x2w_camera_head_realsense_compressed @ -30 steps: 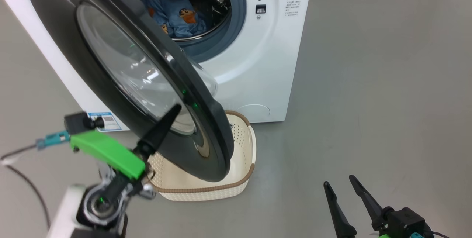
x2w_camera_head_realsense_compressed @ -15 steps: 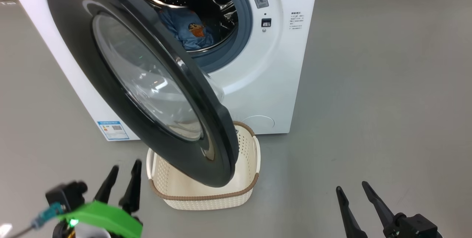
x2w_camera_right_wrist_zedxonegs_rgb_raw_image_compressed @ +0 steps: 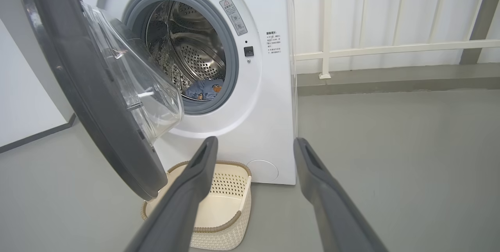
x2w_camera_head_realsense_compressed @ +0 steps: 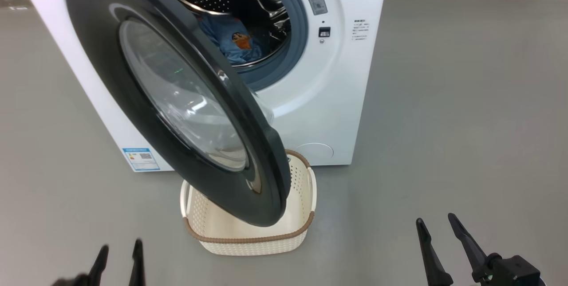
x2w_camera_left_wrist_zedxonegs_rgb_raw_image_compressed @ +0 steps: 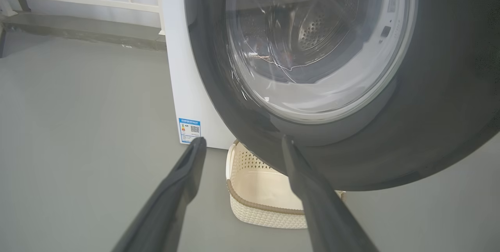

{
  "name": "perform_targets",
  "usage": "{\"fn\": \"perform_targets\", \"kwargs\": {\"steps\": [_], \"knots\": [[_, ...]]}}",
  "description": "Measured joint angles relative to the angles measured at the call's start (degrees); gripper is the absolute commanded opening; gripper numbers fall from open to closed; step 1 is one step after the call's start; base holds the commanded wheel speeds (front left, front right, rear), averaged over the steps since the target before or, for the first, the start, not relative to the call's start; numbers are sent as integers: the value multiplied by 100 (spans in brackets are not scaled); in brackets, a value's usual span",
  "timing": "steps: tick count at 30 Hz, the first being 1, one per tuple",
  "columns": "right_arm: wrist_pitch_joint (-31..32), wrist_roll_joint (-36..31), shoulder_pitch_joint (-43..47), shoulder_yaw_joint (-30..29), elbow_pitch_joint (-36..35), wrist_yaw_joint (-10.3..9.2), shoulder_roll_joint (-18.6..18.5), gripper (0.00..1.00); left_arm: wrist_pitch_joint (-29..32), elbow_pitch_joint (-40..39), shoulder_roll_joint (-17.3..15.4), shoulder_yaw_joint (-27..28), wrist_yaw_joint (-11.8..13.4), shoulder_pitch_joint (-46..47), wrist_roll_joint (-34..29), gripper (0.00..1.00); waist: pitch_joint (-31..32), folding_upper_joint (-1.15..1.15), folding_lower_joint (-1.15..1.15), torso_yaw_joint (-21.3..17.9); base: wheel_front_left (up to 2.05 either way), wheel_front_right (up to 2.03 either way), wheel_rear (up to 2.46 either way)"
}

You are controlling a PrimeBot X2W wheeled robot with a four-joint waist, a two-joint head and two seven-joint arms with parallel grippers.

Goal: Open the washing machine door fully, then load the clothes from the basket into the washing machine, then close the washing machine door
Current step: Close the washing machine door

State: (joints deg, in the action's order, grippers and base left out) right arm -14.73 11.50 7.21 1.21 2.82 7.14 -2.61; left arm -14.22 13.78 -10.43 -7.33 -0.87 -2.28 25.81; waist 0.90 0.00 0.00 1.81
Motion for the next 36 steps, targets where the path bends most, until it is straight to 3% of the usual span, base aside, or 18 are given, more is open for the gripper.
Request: {"fn": "perform_targets", "kwargs": {"steps": [8, 17, 36], "knots": [[0, -34, 187, -185, -24, 0, 20, 100, 0, -113, 353, 728, -321, -514, -550, 100, 99, 0, 0, 153, 0, 0, 0], [0, -34, 251, -361, -33, 0, 25, 100, 0, -113, 611, 1125, -554, -599, -814, 100, 142, 0, 0, 256, 0, 0, 0], [0, -33, 248, -290, -27, 0, 27, 100, 0, -115, 765, 1351, -647, -595, -947, 100, 88, 0, 0, 222, 0, 0, 0]]}}
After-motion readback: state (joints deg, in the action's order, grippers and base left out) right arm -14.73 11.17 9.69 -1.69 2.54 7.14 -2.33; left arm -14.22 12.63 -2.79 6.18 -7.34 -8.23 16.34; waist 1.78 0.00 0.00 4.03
